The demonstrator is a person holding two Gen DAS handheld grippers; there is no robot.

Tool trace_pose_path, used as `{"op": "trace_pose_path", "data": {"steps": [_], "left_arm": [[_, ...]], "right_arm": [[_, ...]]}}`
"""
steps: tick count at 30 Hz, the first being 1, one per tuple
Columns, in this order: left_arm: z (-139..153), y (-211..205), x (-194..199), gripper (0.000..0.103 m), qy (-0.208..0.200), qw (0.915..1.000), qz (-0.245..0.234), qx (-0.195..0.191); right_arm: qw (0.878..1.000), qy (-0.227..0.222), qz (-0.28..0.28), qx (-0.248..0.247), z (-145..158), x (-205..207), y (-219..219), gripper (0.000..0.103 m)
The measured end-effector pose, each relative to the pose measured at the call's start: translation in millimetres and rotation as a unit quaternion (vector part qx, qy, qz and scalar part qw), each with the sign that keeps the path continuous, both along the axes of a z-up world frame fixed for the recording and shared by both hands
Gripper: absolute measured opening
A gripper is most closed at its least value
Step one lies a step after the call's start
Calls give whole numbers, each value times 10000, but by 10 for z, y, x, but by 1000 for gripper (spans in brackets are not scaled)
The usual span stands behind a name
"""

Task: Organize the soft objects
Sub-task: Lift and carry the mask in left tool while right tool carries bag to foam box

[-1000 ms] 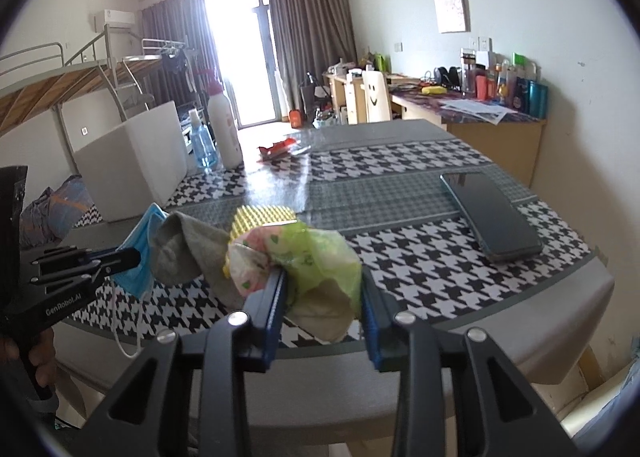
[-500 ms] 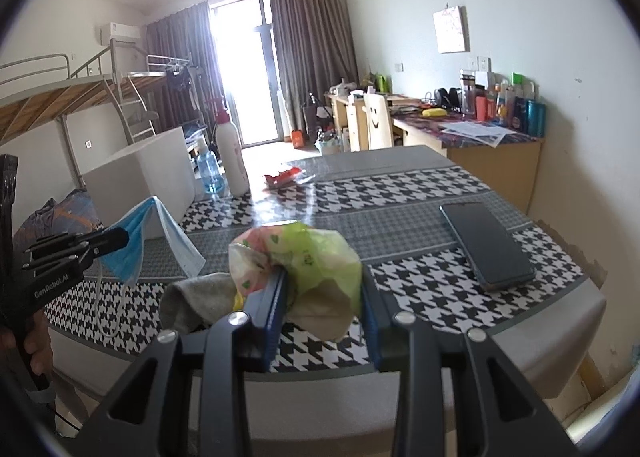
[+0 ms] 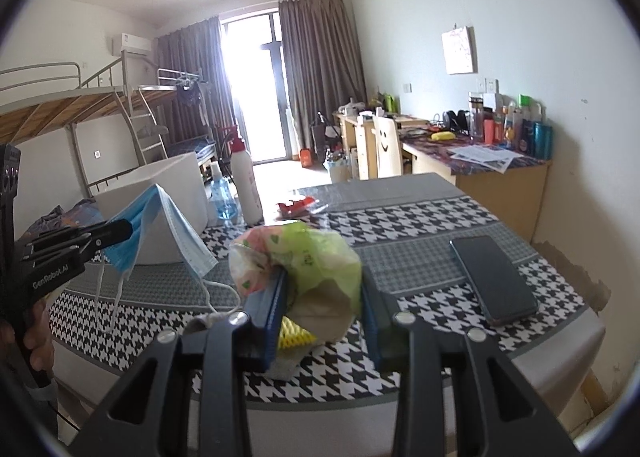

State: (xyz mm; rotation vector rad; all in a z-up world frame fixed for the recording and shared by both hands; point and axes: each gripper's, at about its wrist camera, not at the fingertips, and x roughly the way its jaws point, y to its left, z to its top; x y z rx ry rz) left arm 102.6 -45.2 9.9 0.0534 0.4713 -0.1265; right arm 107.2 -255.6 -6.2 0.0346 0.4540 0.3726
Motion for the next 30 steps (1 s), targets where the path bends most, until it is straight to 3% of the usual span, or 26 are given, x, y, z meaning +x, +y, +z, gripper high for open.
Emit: {"op": "trace_pose_path", "data": {"steps": [30], "left_arm": [[500, 265, 317, 7, -497, 9979, 404, 118]], "right_arm": [[9987, -302, 305, 287, 454, 312, 351, 39]]}}
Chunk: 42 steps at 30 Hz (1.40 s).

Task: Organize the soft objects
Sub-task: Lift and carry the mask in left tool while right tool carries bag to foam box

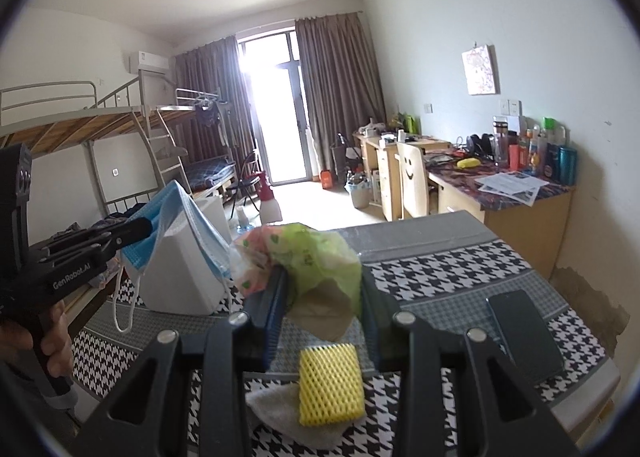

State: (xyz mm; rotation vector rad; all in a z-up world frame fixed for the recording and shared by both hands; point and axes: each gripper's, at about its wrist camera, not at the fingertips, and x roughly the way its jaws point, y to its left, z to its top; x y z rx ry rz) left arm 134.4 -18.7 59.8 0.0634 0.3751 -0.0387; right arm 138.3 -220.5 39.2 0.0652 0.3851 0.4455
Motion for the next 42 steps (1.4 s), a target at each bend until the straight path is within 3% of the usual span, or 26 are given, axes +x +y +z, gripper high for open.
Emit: {"op": "trace_pose_path", "data": {"steps": [22, 42], "left_arm": [[308, 270, 239, 7, -240, 9993, 291, -33], [455, 731, 438, 7, -323, 9929, 1142, -88]], "right_arm": [[9997, -39, 229, 26, 222, 258, 364, 39], [9974, -154, 701, -117, 461, 500, 837, 39]]}}
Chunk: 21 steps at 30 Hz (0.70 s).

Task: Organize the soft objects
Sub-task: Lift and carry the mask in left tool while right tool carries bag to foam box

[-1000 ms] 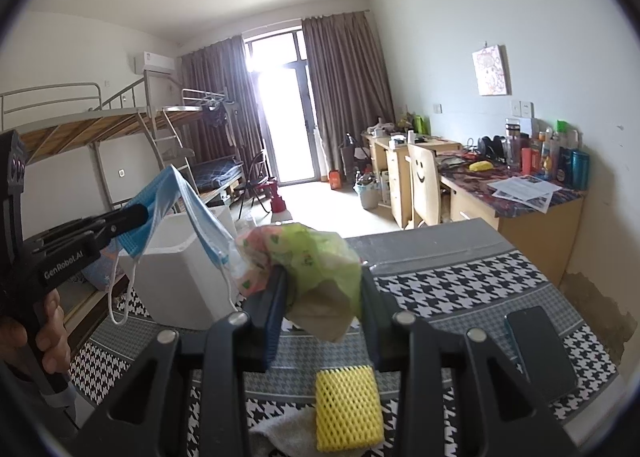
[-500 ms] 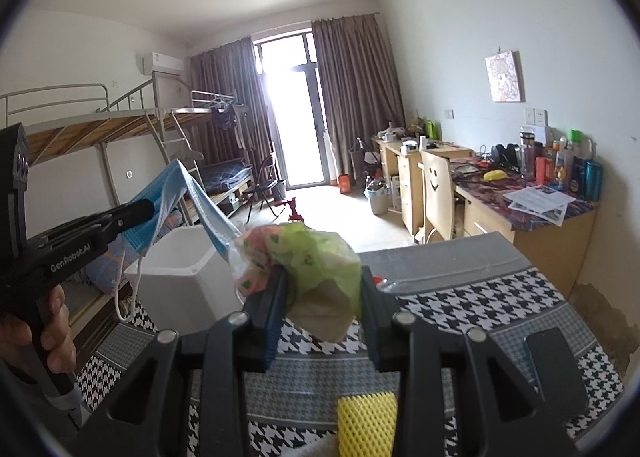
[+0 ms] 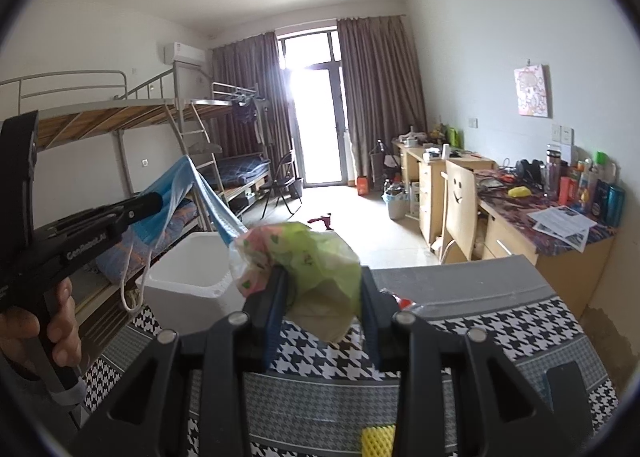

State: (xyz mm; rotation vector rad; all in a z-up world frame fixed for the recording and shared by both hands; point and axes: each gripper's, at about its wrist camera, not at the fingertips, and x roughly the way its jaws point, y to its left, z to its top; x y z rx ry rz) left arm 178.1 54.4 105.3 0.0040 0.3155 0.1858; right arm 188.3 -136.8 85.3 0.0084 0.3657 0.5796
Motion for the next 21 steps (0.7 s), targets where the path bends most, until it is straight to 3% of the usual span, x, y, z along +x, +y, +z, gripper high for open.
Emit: {"op": "trace_pose_path", "data": {"steps": [21], "left_arm": [[-11, 531, 160, 7, 122, 9953, 960, -68]], "right_arm": [[9974, -58, 657, -296, 116, 62, 582, 39]]}}
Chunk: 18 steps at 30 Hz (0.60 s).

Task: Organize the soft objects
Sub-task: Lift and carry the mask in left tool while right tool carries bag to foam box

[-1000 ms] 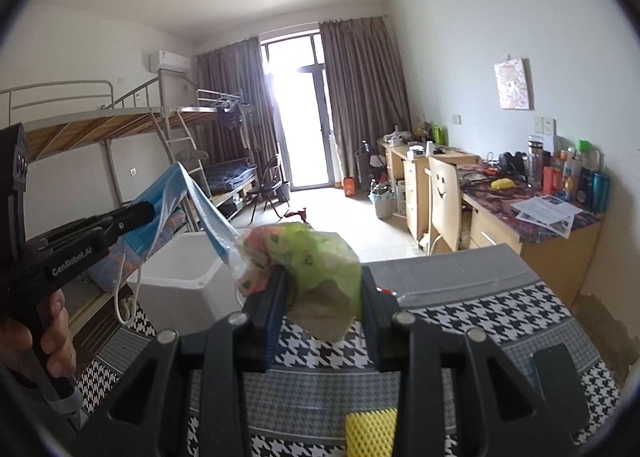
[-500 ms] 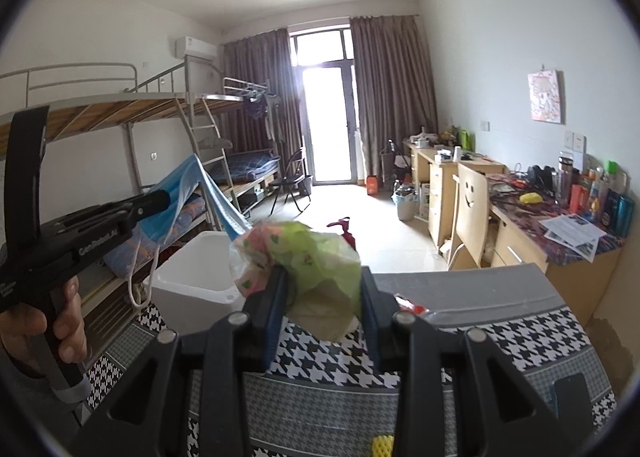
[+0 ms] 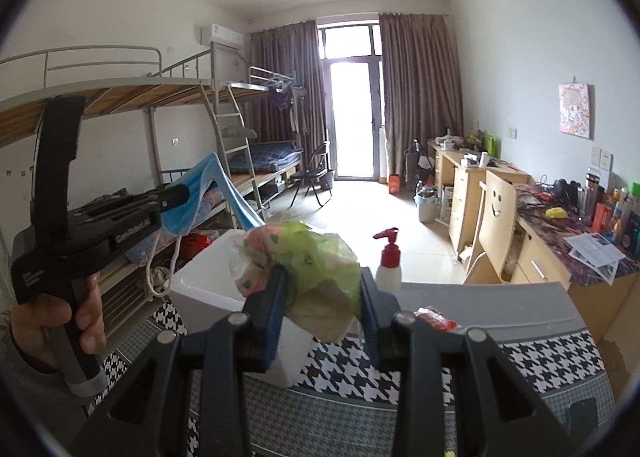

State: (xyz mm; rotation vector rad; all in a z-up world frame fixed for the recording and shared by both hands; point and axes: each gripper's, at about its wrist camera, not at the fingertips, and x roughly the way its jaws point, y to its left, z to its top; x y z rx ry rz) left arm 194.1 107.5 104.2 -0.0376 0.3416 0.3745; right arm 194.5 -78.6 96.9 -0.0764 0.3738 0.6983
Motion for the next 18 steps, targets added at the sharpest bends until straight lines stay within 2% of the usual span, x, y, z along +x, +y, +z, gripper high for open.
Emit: {"op": "trace_pose_path", "data": {"steps": [8, 18], "left_arm": [[-111, 170, 139, 7, 235, 9991, 360, -52], [-243, 309, 329, 7, 442, 9982, 382, -135]], "right_arm": [[9999, 61, 112, -108, 10, 81, 168, 39], [9995, 177, 124, -229, -7, 232, 392, 39]]}}
